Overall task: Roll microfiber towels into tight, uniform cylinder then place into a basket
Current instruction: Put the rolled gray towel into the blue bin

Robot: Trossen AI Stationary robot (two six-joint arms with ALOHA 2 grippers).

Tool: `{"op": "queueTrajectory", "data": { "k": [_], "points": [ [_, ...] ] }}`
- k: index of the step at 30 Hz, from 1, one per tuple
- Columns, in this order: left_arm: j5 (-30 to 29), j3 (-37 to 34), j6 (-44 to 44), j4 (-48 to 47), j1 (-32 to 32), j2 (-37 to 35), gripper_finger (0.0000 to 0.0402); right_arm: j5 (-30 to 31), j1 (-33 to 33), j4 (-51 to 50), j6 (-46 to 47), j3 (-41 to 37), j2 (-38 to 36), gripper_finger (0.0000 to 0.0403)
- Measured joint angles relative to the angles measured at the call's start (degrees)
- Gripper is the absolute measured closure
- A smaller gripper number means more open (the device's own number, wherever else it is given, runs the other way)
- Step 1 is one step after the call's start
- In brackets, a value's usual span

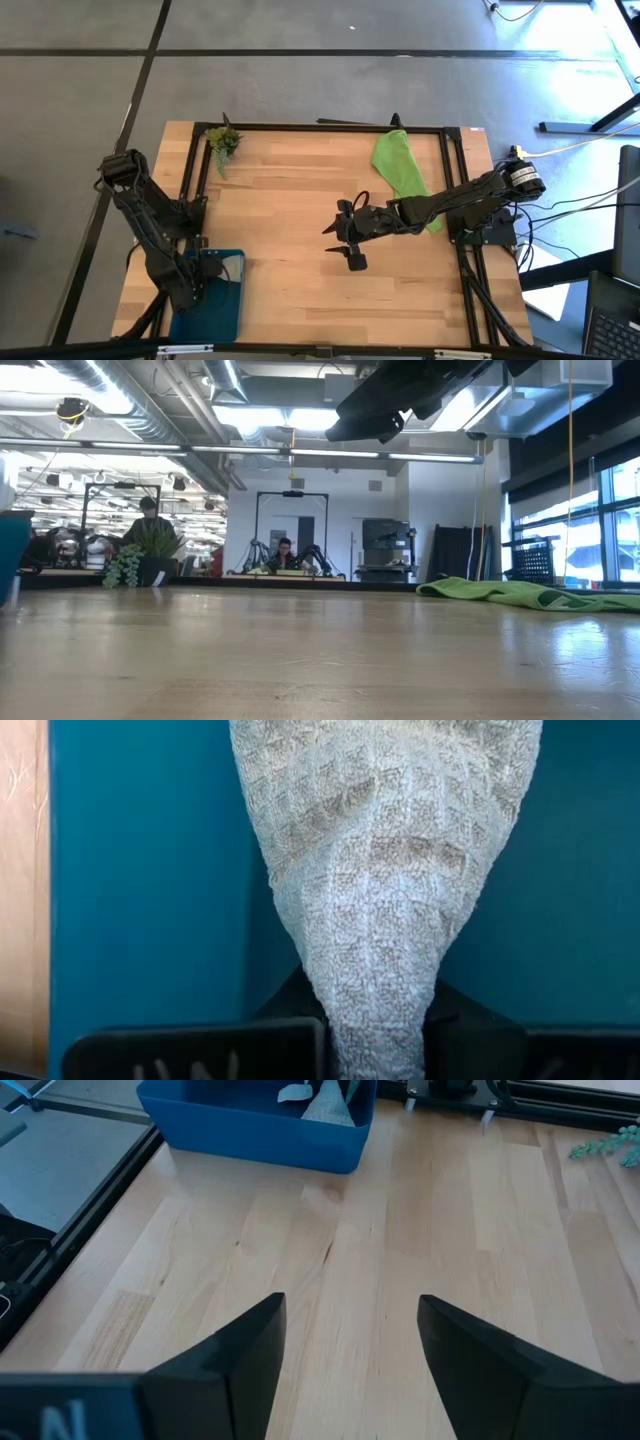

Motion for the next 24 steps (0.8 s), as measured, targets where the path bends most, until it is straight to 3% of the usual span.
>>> {"op": "queueTrajectory", "data": {
  "k": [12,24],
  "points": [
    [-1.0,-0.1,-0.4,0.0,0.0,0.1,0.0355,0.0,0.0,0.0,0.0,0.0,0.0,0.0175],
    [-1.7,-0.2,-2.2,0.0,0.0,0.2,0.0287,0.0,0.0,0.0,0.0,0.0,0.0,0.0175]
  ]
}}
